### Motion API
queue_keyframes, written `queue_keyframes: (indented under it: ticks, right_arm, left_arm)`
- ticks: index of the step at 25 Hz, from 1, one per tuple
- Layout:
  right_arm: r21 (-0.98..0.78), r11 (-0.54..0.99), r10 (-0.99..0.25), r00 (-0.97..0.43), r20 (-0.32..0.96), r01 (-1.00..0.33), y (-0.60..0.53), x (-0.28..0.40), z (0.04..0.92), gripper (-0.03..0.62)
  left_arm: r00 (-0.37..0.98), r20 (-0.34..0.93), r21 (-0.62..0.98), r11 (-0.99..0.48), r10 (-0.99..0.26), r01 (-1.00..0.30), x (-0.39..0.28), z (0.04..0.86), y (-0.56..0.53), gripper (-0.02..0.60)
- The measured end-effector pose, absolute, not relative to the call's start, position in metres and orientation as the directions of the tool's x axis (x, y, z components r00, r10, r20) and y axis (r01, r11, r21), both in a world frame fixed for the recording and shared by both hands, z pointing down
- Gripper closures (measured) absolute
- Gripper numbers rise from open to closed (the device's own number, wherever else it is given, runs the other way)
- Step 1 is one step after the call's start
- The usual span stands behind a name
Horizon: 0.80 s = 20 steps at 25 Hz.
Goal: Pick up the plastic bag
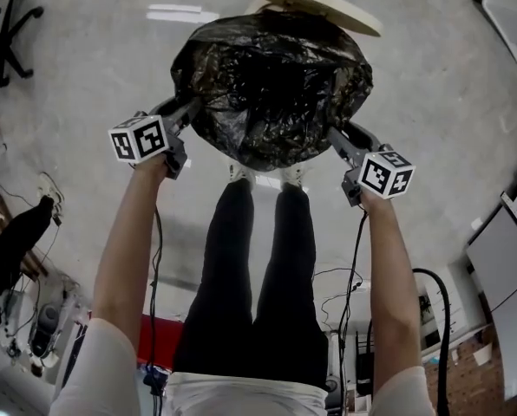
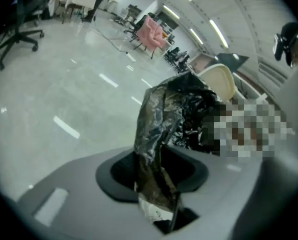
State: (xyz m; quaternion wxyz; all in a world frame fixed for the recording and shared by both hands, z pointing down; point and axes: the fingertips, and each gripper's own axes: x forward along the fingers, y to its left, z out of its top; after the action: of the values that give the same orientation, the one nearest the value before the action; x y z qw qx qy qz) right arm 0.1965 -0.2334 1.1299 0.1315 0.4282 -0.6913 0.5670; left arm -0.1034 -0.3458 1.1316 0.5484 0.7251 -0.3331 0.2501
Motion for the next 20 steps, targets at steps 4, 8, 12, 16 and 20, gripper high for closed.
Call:
queue_keyframes:
  ticks: [4, 8, 12, 16, 20]
  right_arm:
    - [-0.637, 0.014, -0.449, -0.574, 0.685, -0.771, -0.236, 0.196, 1.124, 0.592]
    - [-0.619, -0.003, -0.472, -0.544, 0.693, -0.786, -0.239, 0.198, 1.101, 0.592]
    - [-0.619, -0.027, -0.516, -0.520, 0.680, -0.785, -0.245, 0.201, 1.068, 0.593]
    - [-0.614, -0.005, -0.534, -0.517, 0.669, -0.789, -0.248, 0.202, 1.027, 0.594]
    - [-0.602, 0.032, -0.546, -0.519, 0.658, -0.798, -0.259, 0.199, 0.993, 0.594]
  left_arm:
    - [0.583, 0.778, 0.549, -0.198, -0.236, -0.812, -0.113, 1.134, -0.349, 0.575]
    - [0.559, 0.793, 0.508, -0.244, -0.241, -0.826, -0.114, 1.111, -0.351, 0.575]
    - [0.546, 0.799, 0.480, -0.280, -0.252, -0.832, -0.117, 1.077, -0.351, 0.575]
    - [0.561, 0.790, 0.489, -0.297, -0.247, -0.820, -0.106, 1.039, -0.344, 0.575]
    - [0.559, 0.784, 0.478, -0.313, -0.270, -0.821, -0.101, 1.007, -0.346, 0.575]
